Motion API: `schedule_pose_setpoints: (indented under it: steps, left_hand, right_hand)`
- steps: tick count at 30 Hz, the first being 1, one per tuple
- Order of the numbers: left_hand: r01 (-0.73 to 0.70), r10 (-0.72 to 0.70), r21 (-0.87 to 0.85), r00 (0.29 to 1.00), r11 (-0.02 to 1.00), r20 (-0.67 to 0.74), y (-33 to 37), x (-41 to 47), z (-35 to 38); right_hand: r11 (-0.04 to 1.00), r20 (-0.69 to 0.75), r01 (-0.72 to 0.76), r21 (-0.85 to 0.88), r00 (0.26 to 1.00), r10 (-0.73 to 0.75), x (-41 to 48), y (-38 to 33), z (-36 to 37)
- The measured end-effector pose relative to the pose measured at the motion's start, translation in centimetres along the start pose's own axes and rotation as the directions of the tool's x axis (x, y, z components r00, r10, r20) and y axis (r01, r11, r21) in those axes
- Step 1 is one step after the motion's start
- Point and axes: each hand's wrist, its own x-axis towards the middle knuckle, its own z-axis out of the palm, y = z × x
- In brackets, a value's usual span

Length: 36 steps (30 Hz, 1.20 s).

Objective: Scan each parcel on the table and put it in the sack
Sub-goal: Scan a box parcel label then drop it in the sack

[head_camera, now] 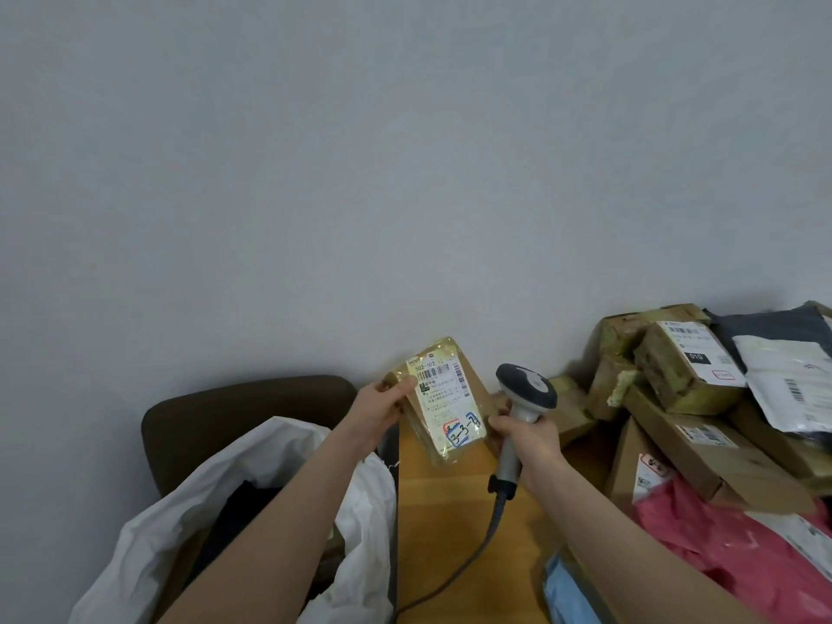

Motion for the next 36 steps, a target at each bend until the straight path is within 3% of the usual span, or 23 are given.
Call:
schedule_pose_setpoints:
  steps: [2, 5, 11, 14, 21, 36]
  left_hand:
    - [0.047, -0.047, -0.005, 0.995, 0.999, 0.086, -1.2, -0.3, 0.4]
    - [0.085, -0.09, 0.054, 0.99, 0.995, 0.105, -3.0, -0.1, 0.1]
    - [0.061, -0.05, 0.091, 0.993, 0.994, -0.11, -5.0, 0.4, -0.9]
    - [0.064, -0.044, 0.124, 0.986, 0.99, -0.163, -6.1, 0.7, -1.5]
    - [0.077, -0.044, 0.147, 0.975, 0.986, -0.217, -7.4, 0.9, -2.3]
    - [0.073, -0.031, 0.159, 0.966, 0.985, -0.256, -8.0, 0.2, -3.4]
  right_hand:
    - [1.0, -0.002, -0.028, -0.007, 1.0, 0.028, 0.2, 0.5, 0.2]
    - [0.999, 0.014, -0.029, -0.027, 0.999, 0.029, 0.3, 1.3, 0.1]
    - [0.99, 0.051, 0.085, -0.109, 0.996, -0.08, -2.1, 2.3, -1.1]
    - [0.978, 0.189, 0.125, -0.166, 0.978, -0.093, -4.4, 2.7, -1.6]
    - [0.963, 0.304, 0.161, -0.215, 0.948, -0.091, -8.8, 2.6, -0.4]
    - [0.941, 0.336, 0.175, -0.29, 0.939, -0.071, -10.3, 2.8, 0.2]
